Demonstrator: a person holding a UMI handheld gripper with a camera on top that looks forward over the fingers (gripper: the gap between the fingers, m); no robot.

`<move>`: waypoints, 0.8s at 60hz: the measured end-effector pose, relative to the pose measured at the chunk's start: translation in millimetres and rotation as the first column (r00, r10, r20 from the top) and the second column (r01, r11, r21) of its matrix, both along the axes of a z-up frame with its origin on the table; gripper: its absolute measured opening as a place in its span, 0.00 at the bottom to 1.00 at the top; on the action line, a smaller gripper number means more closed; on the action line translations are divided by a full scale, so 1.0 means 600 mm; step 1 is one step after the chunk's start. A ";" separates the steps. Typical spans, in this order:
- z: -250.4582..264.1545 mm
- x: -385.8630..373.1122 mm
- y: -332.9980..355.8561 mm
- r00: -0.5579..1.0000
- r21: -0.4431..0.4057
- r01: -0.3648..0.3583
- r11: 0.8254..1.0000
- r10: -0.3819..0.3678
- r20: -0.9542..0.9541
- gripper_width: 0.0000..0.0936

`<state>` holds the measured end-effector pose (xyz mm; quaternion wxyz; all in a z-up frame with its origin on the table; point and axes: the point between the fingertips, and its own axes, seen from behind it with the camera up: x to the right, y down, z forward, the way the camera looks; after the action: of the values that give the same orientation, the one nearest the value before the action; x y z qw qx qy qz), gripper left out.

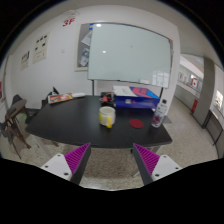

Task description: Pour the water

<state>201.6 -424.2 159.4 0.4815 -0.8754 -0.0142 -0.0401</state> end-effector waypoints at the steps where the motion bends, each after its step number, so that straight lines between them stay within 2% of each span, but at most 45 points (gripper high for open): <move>1: -0.008 0.022 0.006 1.000 0.002 0.007 1.000 -0.007 0.005 0.90; 13: -0.087 0.274 0.132 0.995 0.030 0.095 0.995 -0.096 0.027 0.90; 25: -0.109 0.450 0.319 0.993 0.122 0.115 0.986 -0.116 0.003 0.90; 42: -0.147 0.540 0.511 0.995 0.175 0.098 0.980 -0.094 -0.030 0.89; 47: -0.159 0.534 0.541 0.997 0.183 0.072 0.980 -0.065 -0.044 0.81; 48: -0.160 0.534 0.545 0.997 0.184 0.068 0.981 -0.060 -0.047 0.76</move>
<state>522.1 -97.3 63.5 0.5596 -0.8274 0.0277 -0.0386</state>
